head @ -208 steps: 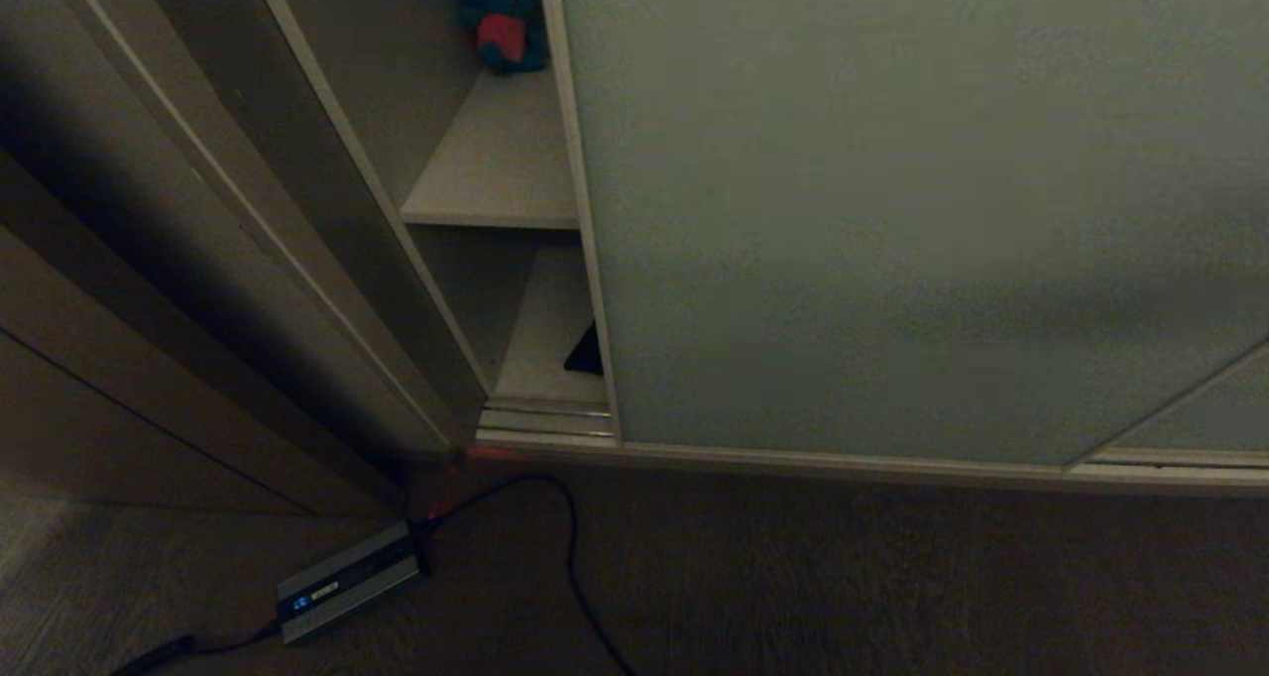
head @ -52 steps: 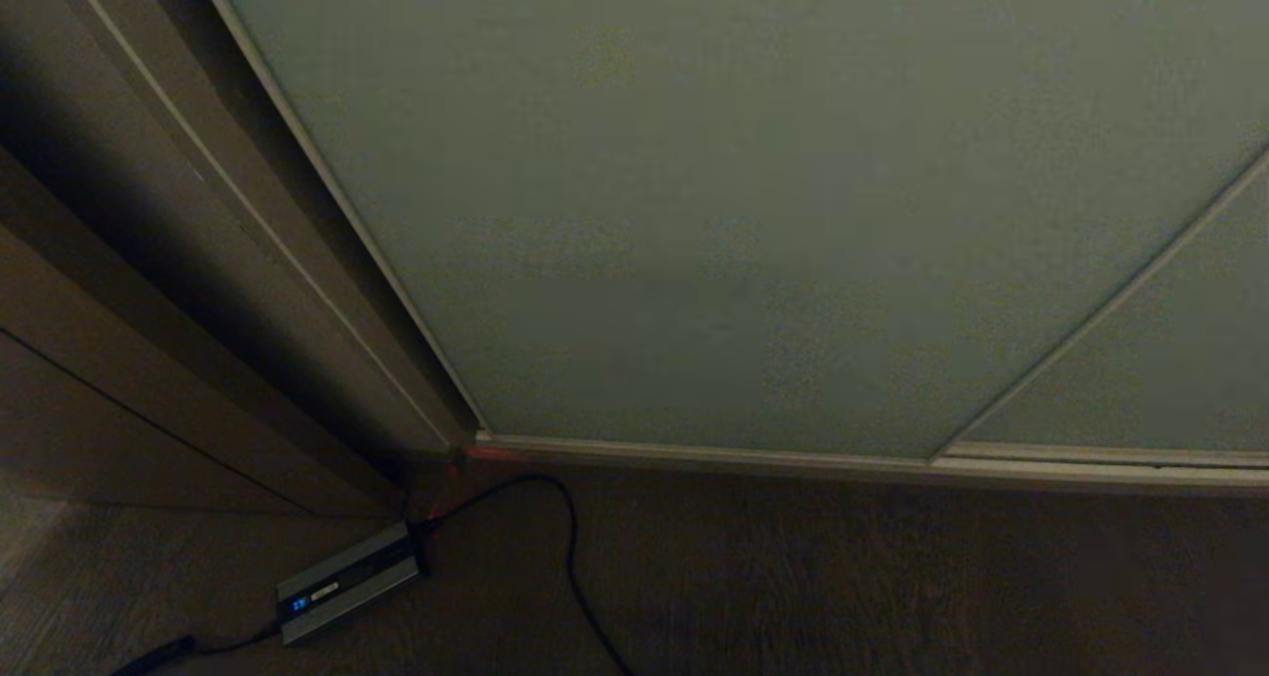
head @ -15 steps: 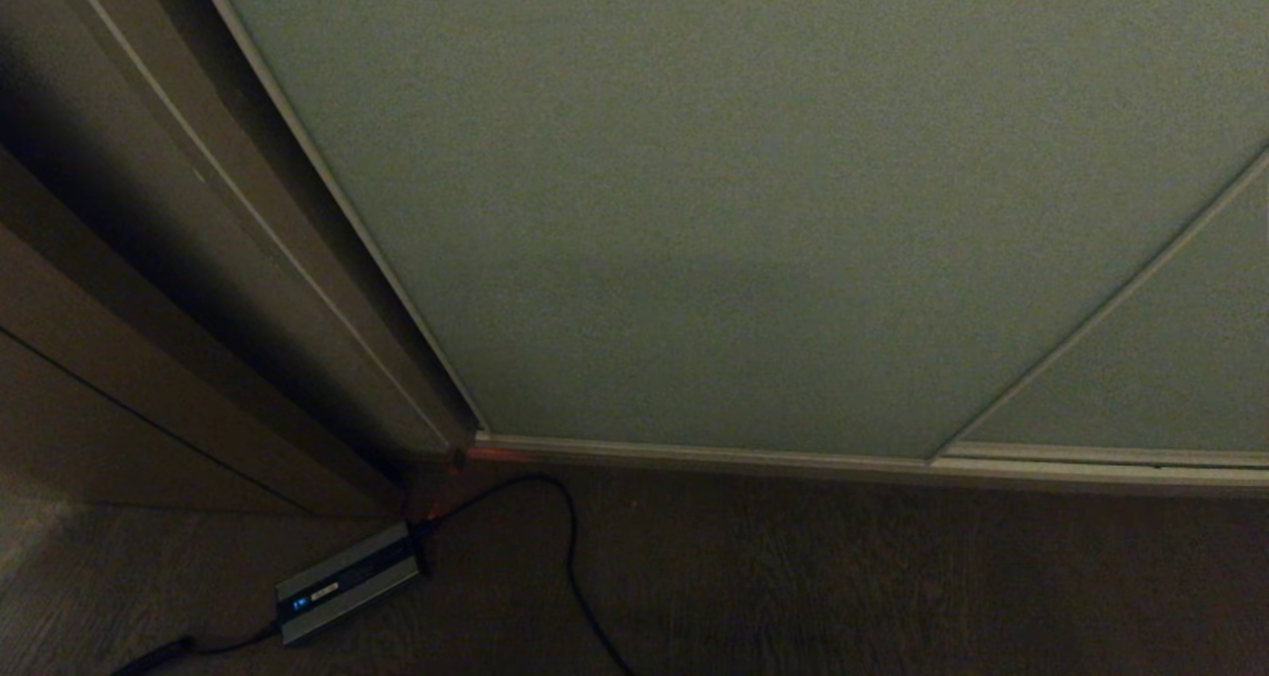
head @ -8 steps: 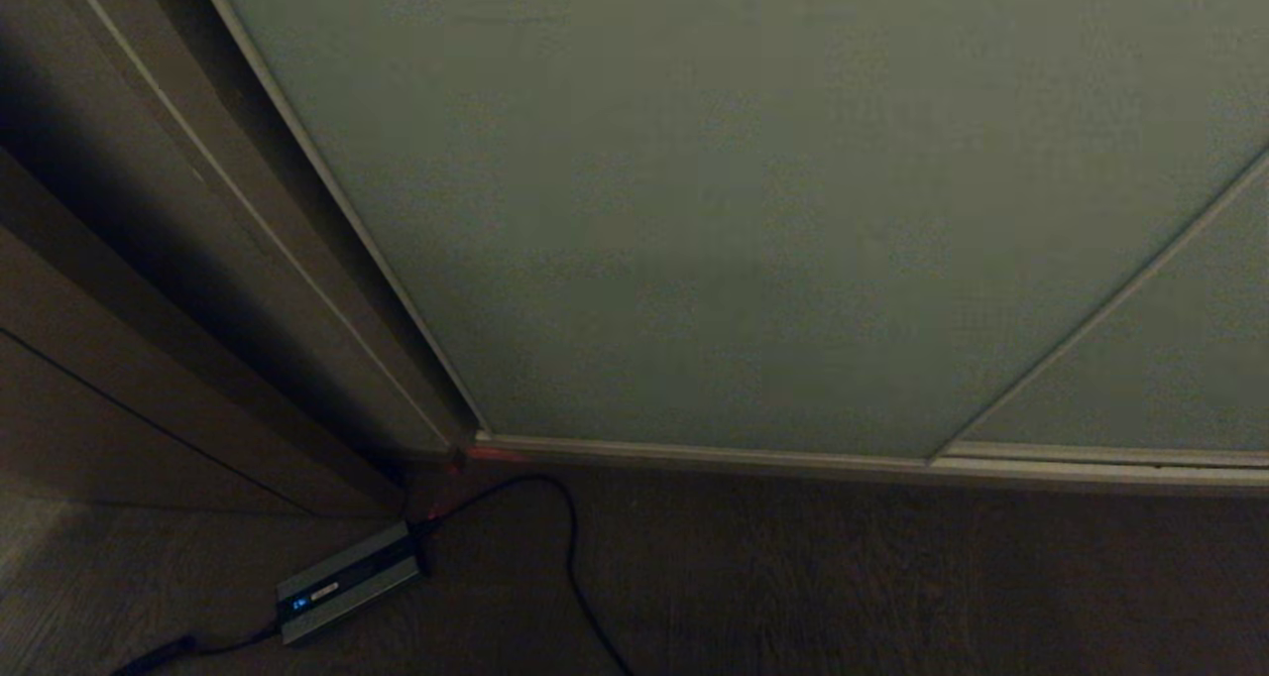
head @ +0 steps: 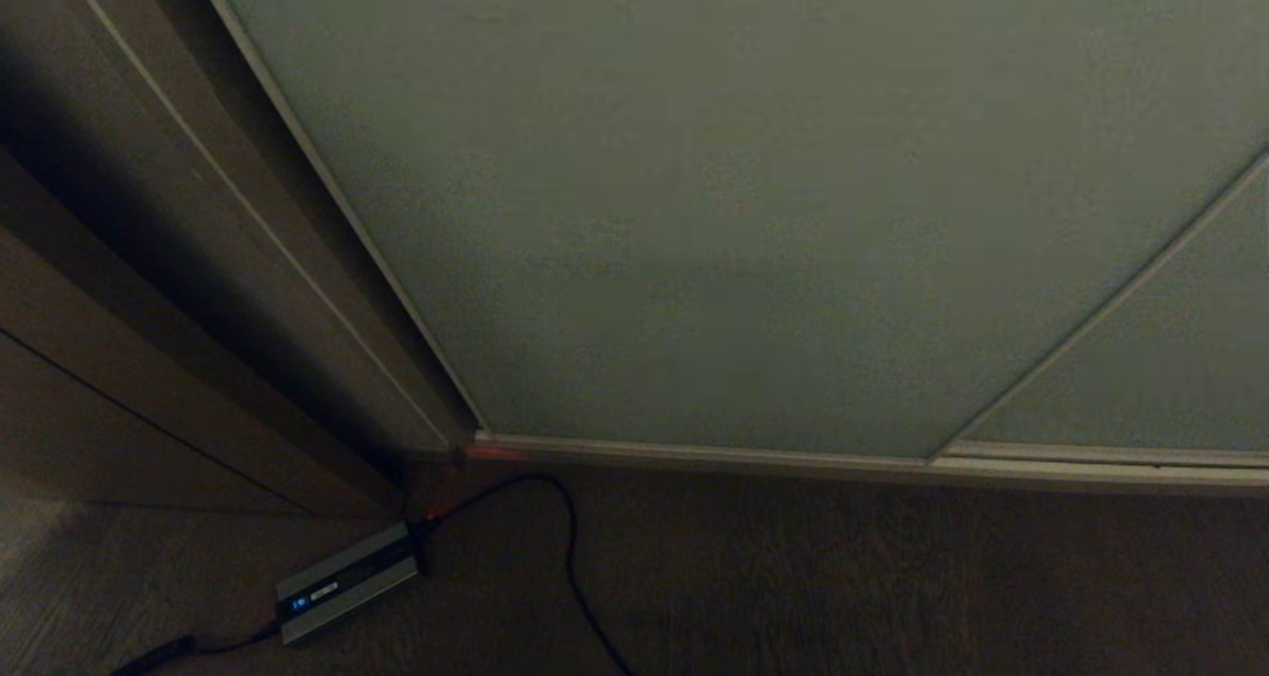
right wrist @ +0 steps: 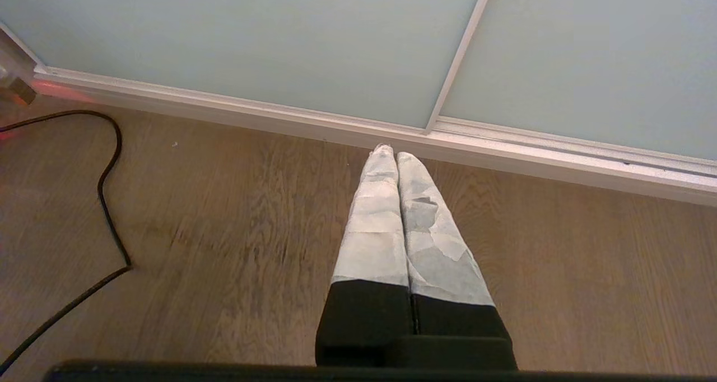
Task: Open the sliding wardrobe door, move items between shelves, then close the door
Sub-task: Open the door
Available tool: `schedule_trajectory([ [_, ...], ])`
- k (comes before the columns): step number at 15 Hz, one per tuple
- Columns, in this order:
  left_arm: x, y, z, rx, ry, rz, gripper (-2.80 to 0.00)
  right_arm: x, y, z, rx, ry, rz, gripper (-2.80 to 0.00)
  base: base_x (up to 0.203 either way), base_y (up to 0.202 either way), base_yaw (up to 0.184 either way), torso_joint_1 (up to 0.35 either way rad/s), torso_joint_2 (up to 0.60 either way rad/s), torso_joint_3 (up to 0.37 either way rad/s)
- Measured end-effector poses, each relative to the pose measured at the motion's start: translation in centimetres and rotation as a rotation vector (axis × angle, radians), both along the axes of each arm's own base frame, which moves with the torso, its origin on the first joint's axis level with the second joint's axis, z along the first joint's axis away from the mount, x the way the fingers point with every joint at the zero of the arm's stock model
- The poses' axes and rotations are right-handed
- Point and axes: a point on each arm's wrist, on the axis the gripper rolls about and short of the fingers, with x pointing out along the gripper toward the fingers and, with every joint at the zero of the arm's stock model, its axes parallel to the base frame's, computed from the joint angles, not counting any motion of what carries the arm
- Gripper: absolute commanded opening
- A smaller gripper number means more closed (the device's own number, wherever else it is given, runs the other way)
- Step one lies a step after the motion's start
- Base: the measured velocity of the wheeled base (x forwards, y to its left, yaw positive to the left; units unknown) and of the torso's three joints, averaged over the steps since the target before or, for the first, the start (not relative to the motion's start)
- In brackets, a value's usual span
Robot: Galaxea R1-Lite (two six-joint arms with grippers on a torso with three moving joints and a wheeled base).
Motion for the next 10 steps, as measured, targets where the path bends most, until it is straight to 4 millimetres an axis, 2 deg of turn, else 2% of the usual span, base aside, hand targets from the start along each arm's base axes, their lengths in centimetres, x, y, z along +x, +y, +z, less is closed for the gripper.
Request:
schedule_trajectory([
  [5, 2.6, 0.0, 3.2, -0.032, 0.106, -0.068, -2.8, 0.0, 0.0, 0.0, -0.001, 0.0, 0.0, -2.8, 0.0, 0.0, 0.0, 0.0, 0.0, 0.0],
  [10, 5.2, 0.3, 4.0, -0.028, 0.148, -0.067, -2.8, 0.0, 0.0, 0.0, 0.0, 0.0, 0.0, -2.8, 0.0, 0.0, 0.0, 0.0, 0.0, 0.0],
])
